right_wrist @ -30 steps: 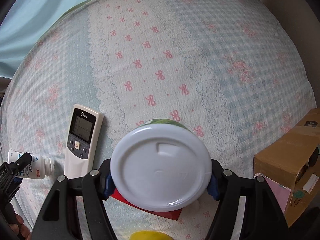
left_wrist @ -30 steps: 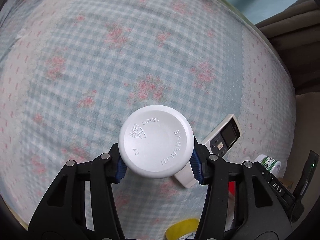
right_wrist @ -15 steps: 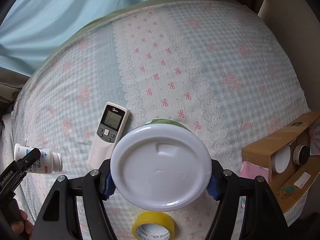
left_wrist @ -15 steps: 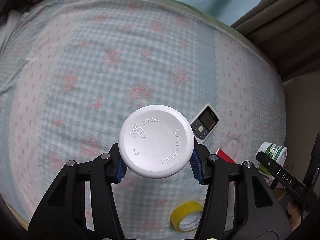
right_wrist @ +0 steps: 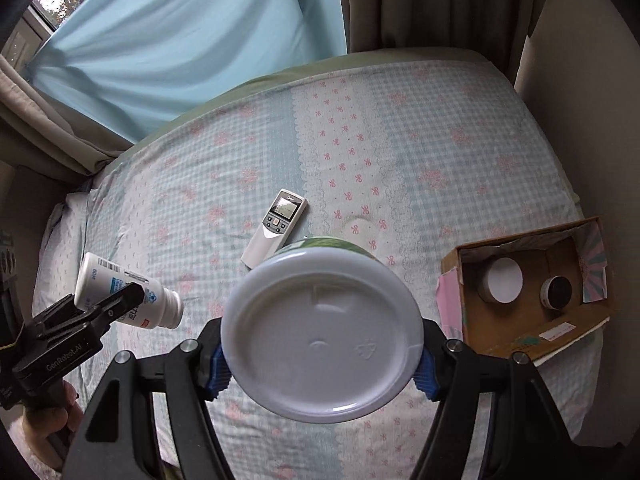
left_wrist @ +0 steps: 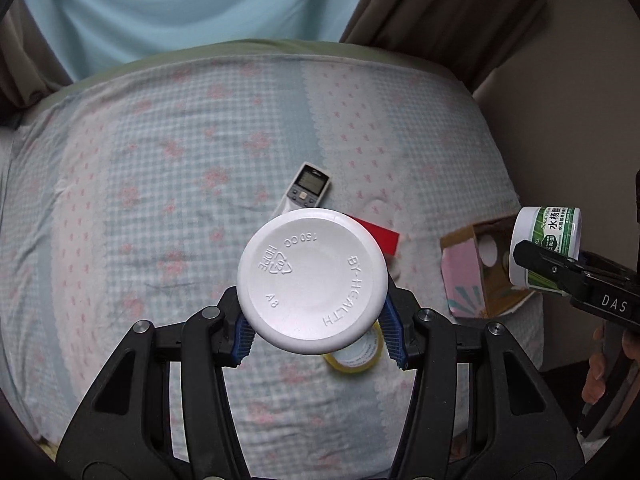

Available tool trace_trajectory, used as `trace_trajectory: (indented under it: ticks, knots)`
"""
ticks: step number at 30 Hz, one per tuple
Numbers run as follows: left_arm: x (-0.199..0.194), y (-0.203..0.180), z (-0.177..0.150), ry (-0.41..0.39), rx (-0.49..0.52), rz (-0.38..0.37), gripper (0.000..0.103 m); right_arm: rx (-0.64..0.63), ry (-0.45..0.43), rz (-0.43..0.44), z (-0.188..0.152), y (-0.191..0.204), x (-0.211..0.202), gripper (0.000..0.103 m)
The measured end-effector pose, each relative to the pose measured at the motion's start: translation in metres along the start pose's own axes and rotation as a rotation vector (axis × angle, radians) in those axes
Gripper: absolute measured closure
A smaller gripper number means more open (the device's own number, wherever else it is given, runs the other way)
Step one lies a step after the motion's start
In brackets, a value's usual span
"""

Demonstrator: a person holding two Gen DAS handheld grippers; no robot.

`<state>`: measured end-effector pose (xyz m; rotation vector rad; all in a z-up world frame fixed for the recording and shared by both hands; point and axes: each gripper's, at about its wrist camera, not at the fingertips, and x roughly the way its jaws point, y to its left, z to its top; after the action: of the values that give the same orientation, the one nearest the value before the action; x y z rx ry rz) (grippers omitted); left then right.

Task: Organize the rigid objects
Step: 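Lift pill bottle and green jar and carry both over the box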

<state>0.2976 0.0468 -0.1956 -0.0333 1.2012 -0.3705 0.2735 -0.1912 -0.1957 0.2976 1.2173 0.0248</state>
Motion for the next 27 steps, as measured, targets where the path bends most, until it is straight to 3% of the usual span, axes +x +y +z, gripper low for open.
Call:
trace_trajectory:
  ticks: [7, 16, 27]
  knots:
    - [-0.018, -0.087, -0.017, -0.010, 0.103, -0.067, 0.055, -0.003, -0.028, 0.007, -0.033, -0.049, -0.052, 0.037]
    - [-0.009, -0.210, -0.030, 0.000, 0.128, -0.114, 0.055, 0.026, -0.042, -0.014, -0.046, -0.159, -0.099, 0.037]
    - [0.054, -0.335, -0.026, 0.064, 0.158, -0.132, 0.055, 0.096, -0.010, -0.047, -0.032, -0.281, -0.085, 0.037]
